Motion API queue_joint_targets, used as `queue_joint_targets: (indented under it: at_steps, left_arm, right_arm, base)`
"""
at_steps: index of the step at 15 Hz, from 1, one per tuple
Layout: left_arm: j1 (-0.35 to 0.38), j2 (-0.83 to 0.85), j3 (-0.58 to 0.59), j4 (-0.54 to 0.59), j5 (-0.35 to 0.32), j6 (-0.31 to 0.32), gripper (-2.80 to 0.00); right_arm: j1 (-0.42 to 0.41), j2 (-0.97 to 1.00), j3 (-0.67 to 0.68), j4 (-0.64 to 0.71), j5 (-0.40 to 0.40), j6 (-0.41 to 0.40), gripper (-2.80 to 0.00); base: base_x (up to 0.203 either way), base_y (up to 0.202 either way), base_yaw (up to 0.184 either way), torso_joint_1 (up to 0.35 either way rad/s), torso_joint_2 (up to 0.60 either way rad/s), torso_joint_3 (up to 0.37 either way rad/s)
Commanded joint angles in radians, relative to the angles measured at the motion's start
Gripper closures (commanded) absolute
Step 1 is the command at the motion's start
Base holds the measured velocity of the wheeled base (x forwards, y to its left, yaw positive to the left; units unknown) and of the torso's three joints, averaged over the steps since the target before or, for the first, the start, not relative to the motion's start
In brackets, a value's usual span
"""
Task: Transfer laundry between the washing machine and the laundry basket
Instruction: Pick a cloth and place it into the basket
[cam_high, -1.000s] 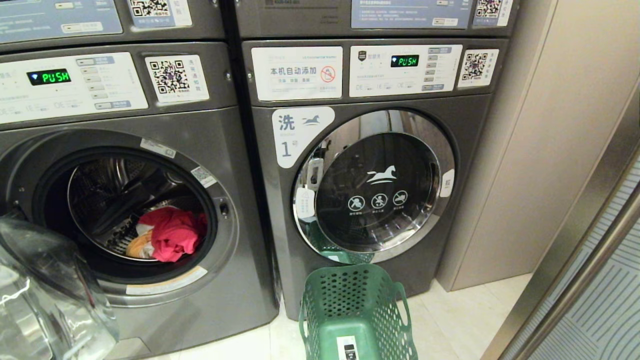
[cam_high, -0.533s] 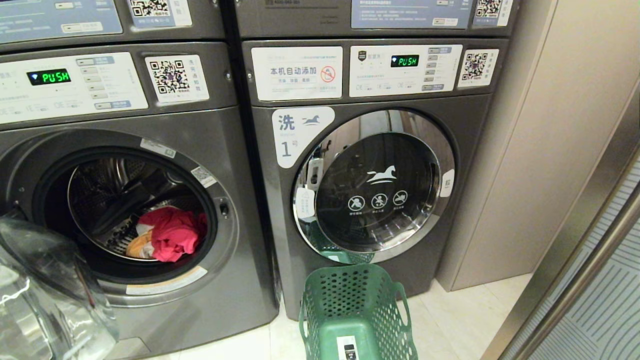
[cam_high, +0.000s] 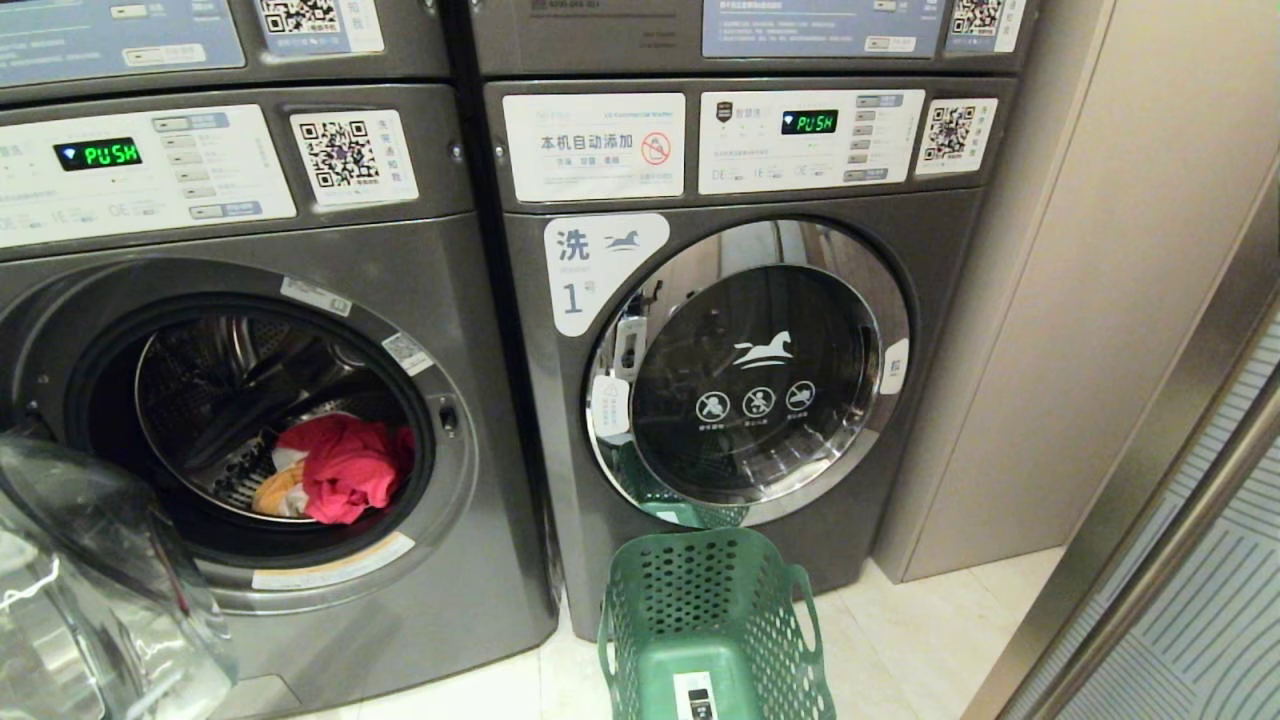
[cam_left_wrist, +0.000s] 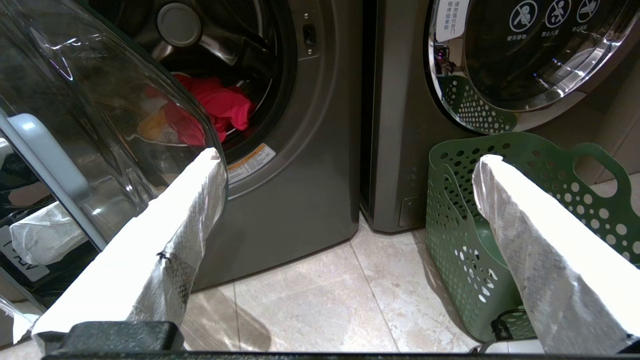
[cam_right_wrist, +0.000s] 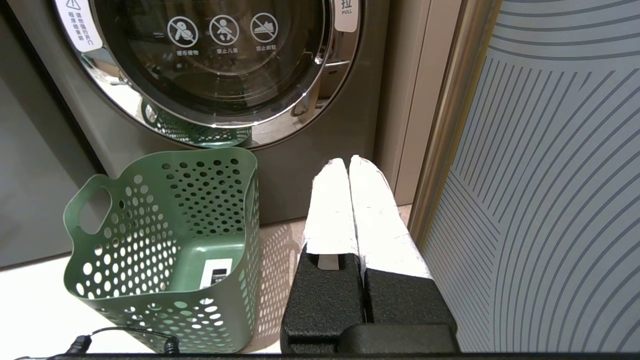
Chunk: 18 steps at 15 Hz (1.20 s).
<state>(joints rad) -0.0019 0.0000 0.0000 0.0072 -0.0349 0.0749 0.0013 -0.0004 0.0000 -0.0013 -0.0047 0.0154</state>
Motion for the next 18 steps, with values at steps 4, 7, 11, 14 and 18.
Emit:
queue_joint_targets:
  at_steps: [4, 7, 11, 14, 18]
  left_arm:
    - [0.0, 0.0, 0.0, 0.0, 0.001, 0.0, -2.8]
    - [-0.001, -0.002, 0.0, 0.0, 0.0, 0.0, -2.8]
    - [0.0, 0.0, 0.0, 0.0, 0.0, 0.0, -2.8]
    - [0.0, -0.001, 0.0, 0.0, 0.0, 0.0, -2.8]
    - [0.0, 0.0, 0.0, -0.001, 0.001, 0.0, -2.8]
  right_arm:
    - [0.0, 0.0, 0.0, 0.0, 0.0, 0.0, 0.0]
    - [0.0, 0.0, 0.0, 0.0, 0.0, 0.0, 0.0]
    - [0.0, 0.0, 0.0, 0.0, 0.0, 0.0, 0.0]
    - [0.0, 0.0, 0.0, 0.0, 0.0, 0.0, 0.0]
    - [0.0, 0.0, 0.0, 0.0, 0.0, 0.0, 0.0]
  base:
    - [0.0, 0.0, 0.0, 0.0, 0.0, 0.0]
    - [0.0, 0.0, 0.0, 0.0, 0.0, 0.0]
    - [0.0, 0.0, 0.0, 0.0, 0.0, 0.0]
    - [0.0, 0.0, 0.0, 0.0, 0.0, 0.0]
    - [0.0, 0.0, 0.0, 0.0, 0.0, 0.0]
